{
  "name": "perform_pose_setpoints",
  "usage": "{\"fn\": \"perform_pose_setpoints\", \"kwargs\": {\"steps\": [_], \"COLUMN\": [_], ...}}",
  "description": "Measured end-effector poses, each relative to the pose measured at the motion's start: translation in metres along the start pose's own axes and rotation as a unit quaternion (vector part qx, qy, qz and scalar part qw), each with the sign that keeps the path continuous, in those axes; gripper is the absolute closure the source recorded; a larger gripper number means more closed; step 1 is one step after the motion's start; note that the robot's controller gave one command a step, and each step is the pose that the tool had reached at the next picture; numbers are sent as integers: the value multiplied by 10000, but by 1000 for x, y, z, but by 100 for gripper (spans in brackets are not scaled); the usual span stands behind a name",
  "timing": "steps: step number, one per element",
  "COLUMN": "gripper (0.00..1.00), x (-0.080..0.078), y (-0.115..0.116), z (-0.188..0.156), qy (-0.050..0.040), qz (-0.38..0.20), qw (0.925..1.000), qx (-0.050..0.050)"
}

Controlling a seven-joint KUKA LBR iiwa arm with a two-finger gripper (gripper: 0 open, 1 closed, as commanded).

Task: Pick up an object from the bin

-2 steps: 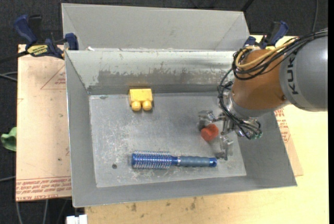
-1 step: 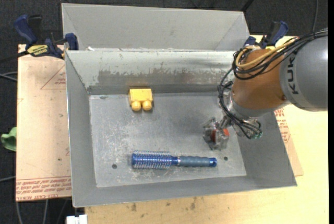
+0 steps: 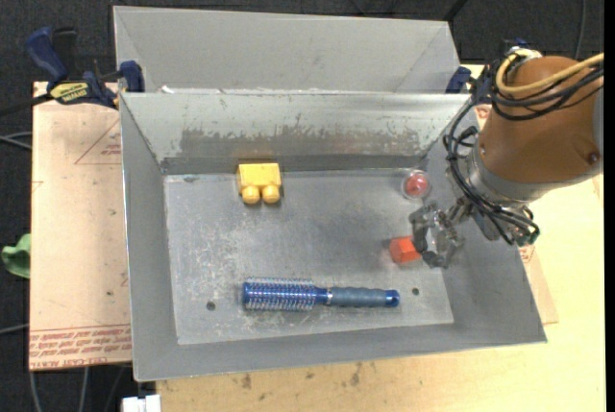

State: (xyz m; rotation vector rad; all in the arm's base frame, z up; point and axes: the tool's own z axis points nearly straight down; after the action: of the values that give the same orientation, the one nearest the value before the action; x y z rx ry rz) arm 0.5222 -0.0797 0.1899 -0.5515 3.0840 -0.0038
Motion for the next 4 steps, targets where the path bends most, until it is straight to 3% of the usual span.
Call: {"fn": "perform_pose_setpoints", "kwargs": {"steps": [1,2,3,4], "gripper": [0,0,0,0], "x": [0,-46,-65,-34], "y": [1,-15,-65,-21], "z": [5,98,122,121], "qy": [27,36,21,21], "qz": [-4,-1357,-1697,-4496], "qw": [10000,9907,9855,8932], "qx": [-20,-35,-14,-49]}}
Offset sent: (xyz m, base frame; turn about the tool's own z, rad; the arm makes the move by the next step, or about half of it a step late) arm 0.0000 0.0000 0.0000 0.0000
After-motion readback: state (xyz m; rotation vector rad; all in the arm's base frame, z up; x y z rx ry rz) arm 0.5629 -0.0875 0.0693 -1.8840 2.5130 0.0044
